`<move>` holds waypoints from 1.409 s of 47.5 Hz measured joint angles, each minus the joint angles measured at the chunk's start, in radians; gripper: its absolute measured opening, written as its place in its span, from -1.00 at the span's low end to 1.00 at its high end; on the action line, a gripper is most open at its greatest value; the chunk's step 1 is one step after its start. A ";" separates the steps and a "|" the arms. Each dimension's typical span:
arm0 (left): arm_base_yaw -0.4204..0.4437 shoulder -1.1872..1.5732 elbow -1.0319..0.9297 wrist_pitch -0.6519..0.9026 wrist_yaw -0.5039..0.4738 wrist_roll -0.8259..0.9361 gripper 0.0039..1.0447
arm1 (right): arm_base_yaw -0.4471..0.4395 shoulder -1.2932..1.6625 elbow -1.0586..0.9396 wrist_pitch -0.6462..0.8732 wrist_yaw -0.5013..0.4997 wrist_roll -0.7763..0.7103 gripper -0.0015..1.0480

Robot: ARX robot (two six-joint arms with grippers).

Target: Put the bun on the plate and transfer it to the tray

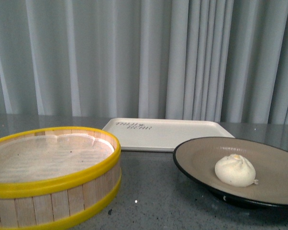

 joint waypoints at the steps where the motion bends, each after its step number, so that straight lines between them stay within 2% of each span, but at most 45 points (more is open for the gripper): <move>1: 0.002 -0.018 -0.021 0.002 0.003 0.000 -0.93 | 0.000 0.000 0.000 0.000 0.000 0.000 0.84; 7: 0.040 -0.078 -0.080 0.002 0.063 0.000 -0.93 | 0.000 0.000 0.000 0.000 0.000 0.000 0.84; 13: 0.067 -0.152 -0.139 -0.008 0.062 0.000 -0.93 | 0.000 0.000 0.000 0.000 0.000 0.000 0.84; 37: 0.067 -0.432 -0.277 -0.154 0.068 0.000 -0.93 | 0.000 0.000 0.000 0.000 0.000 0.000 0.84; 42: 0.067 -0.453 -0.317 -0.123 0.068 0.000 -0.93 | 0.000 0.000 0.000 0.000 0.000 0.000 0.84; 67: 0.067 -0.761 -0.319 -0.407 0.068 0.000 -0.93 | 0.000 0.000 0.000 0.000 0.000 0.000 0.84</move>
